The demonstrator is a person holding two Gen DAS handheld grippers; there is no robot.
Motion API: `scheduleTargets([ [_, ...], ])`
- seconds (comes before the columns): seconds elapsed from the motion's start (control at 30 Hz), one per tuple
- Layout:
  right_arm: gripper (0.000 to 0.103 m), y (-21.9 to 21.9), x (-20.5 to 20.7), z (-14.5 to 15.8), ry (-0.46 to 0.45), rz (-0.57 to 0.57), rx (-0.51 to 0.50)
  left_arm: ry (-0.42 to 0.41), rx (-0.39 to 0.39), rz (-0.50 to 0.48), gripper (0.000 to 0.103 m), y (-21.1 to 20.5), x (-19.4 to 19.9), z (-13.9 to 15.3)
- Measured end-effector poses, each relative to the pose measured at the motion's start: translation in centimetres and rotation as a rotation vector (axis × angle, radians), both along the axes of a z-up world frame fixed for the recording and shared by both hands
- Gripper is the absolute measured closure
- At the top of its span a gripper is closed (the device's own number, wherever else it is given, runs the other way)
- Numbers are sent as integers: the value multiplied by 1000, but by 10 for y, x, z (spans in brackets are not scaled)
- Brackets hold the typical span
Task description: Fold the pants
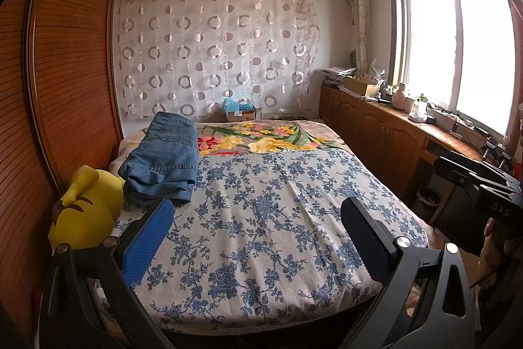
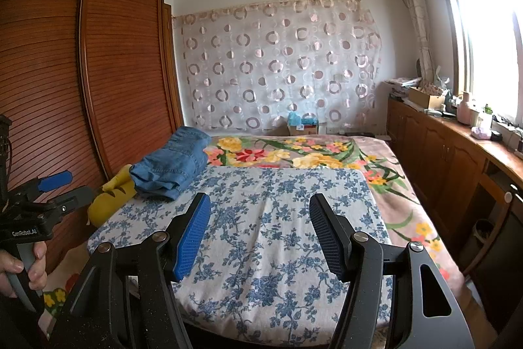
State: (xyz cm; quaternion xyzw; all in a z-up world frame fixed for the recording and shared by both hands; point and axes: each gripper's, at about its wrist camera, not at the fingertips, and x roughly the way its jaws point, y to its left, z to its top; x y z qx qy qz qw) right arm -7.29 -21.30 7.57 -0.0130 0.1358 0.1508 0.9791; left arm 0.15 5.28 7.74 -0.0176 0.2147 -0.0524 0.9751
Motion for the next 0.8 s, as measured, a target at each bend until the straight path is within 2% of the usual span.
scheduleTargets([
  [0.8,38,-3,0,2,-5,-1,2,-1,1,0,1,1,0,-1],
])
